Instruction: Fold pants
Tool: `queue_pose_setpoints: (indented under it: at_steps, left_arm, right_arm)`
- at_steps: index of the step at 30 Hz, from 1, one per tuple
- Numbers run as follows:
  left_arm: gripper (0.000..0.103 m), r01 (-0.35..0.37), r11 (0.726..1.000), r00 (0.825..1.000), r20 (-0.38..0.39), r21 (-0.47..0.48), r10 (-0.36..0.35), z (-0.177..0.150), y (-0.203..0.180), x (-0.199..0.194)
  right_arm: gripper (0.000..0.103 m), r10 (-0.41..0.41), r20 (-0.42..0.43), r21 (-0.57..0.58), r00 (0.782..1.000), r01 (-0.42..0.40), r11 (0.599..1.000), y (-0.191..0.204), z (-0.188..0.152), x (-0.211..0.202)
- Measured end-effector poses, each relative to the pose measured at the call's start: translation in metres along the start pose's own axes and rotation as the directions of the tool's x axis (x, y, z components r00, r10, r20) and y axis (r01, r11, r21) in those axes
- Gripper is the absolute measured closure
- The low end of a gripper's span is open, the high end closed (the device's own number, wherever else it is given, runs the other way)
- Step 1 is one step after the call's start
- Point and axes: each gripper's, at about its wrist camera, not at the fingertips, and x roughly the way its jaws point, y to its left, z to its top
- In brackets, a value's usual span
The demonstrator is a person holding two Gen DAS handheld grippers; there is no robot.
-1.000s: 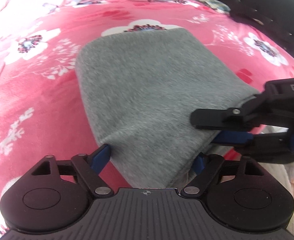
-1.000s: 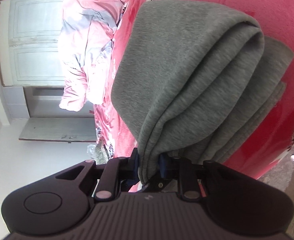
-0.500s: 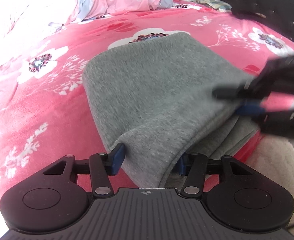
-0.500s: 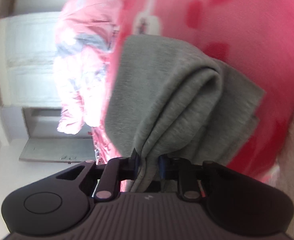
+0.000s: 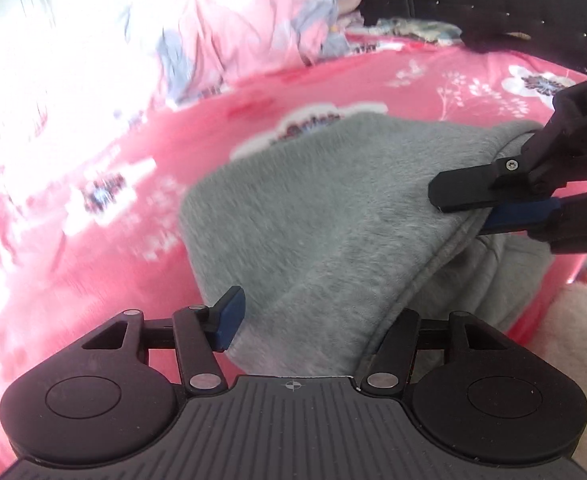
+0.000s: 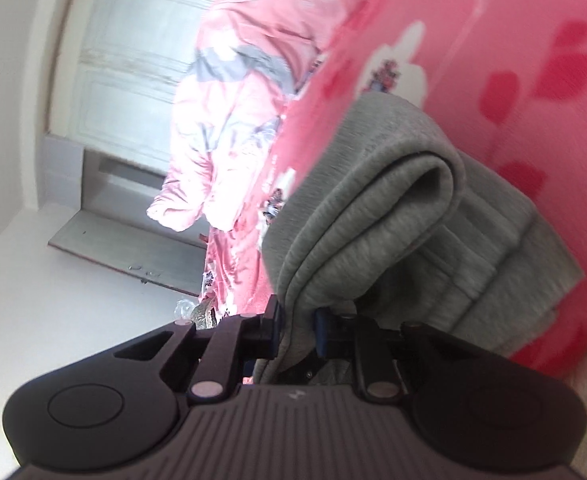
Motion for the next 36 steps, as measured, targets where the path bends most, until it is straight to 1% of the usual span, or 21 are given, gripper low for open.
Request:
queue_pose_setpoints:
  at_steps: [2,4,6,7,10,14,17,18,20,22,23,24,25,26,27,28,30,32,33,34,36]
  left_arm:
    - [0.0,-0.001,0.999,0.999,-0.044,0.048,0.003,-0.002,-0.007,0.009]
    - [0.0,0.011,0.997,0.993,-0.119,0.078,-0.002,-0.01,-0.013,0.024]
    - [0.0,-0.006,0.993,0.993,-0.12,0.116,0.021,-0.015,-0.019,0.03]
    - [0.0,-0.012,0.992,0.993,-0.118,0.127,0.027,-0.014,-0.021,0.028]
    - [0.0,0.028,0.992,0.991,-0.137,0.123,-0.011,-0.01,-0.015,0.022]
    - [0.0,0.155,0.986,0.972,-0.186,0.057,-0.142,-0.006,0.008,0.005]
    - [0.0,0.292,0.954,0.938,-0.172,-0.071,-0.3,-0.006,0.03,-0.016]
    - [0.0,0.324,0.939,0.928,-0.155,-0.116,-0.339,-0.006,0.038,-0.02]
    - [0.0,0.351,0.914,0.917,-0.121,-0.203,-0.379,-0.004,0.053,-0.025]
    - [0.0,0.351,0.887,0.914,-0.096,-0.3,-0.394,0.0,0.064,-0.02]
    - [0.0,0.332,0.883,0.917,-0.107,-0.33,-0.385,0.0,0.066,-0.014]
    - [0.0,0.301,0.889,0.921,-0.137,-0.344,-0.364,0.001,0.063,-0.004]
    - [0.0,0.264,0.905,0.925,-0.18,-0.334,-0.336,-0.001,0.057,0.005]
    - [0.0,0.239,0.918,0.923,-0.219,-0.317,-0.316,-0.003,0.05,0.014]
    - [0.0,0.223,0.922,0.916,-0.256,-0.317,-0.31,-0.007,0.047,0.021]
    - [0.0,0.22,0.916,0.911,-0.266,-0.336,-0.317,-0.009,0.045,0.026]
    - [0.0,0.213,0.9,0.905,-0.272,-0.38,-0.329,-0.013,0.05,0.03]
    - [0.0,0.212,0.893,0.901,-0.274,-0.396,-0.336,-0.016,0.053,0.029]
    - [0.0,0.213,0.894,0.901,-0.273,-0.395,-0.336,-0.017,0.055,0.028]
    - [0.0,0.21,0.896,0.903,-0.274,-0.391,-0.331,-0.017,0.054,0.028]
    - [0.0,0.197,0.902,0.906,-0.279,-0.384,-0.317,-0.016,0.052,0.027]
  right_arm:
    - [0.0,-0.025,-0.015,0.048,1.0,0.026,0.999,-0.013,0.0,0.003]
    - [0.0,-0.093,-0.046,0.111,0.995,0.097,0.989,-0.034,-0.004,0.01]
    - [0.0,-0.124,-0.083,0.182,0.989,0.137,0.974,-0.053,-0.01,0.015]
    - [0.0,-0.117,-0.083,0.204,0.99,0.132,0.97,-0.057,-0.012,0.015]
    - [0.0,-0.125,-0.074,0.192,0.989,0.137,0.972,-0.054,-0.011,0.011]
    - [0.0,-0.161,-0.079,0.146,0.984,0.172,0.974,-0.05,-0.012,0.012]
    - [0.0,-0.175,-0.077,0.135,0.982,0.184,0.974,-0.05,-0.015,0.013]
    - [0.0,-0.183,-0.075,0.122,0.98,0.191,0.974,-0.049,-0.015,0.012]
    - [0.0,-0.194,-0.072,0.094,0.978,0.201,0.975,-0.048,-0.018,0.011]
    - [0.0,-0.21,-0.069,0.068,0.975,0.214,0.974,-0.045,-0.018,0.01]
    - [0.0,-0.22,-0.068,0.055,0.973,0.223,0.973,-0.043,-0.019,0.01]
    - [0.0,-0.233,-0.067,0.044,0.97,0.236,0.971,-0.041,-0.017,0.013]
    - [0.0,-0.244,-0.067,0.036,0.967,0.247,0.968,-0.038,-0.017,0.012]
    - [0.0,-0.261,-0.067,0.025,0.963,0.264,0.964,-0.033,-0.016,0.01]
    - [0.0,-0.284,-0.072,0.011,0.956,0.285,0.958,-0.029,-0.014,0.006]
    - [0.0,-0.318,-0.076,-0.001,0.945,0.319,0.948,-0.024,-0.012,0.001]
    - [0.0,-0.398,-0.037,-0.044,0.917,0.396,0.917,-0.007,-0.007,-0.017]
    - [0.0,-0.473,0.03,-0.091,0.881,0.473,0.876,0.014,0.001,-0.042]
    - [0.0,-0.492,0.067,-0.11,0.868,0.497,0.861,0.025,0.004,-0.054]
    - [0.0,-0.497,0.1,-0.129,0.862,0.507,0.852,0.035,0.007,-0.062]
    - [0.0,-0.474,0.141,-0.183,0.869,0.494,0.85,0.055,0.01,-0.066]
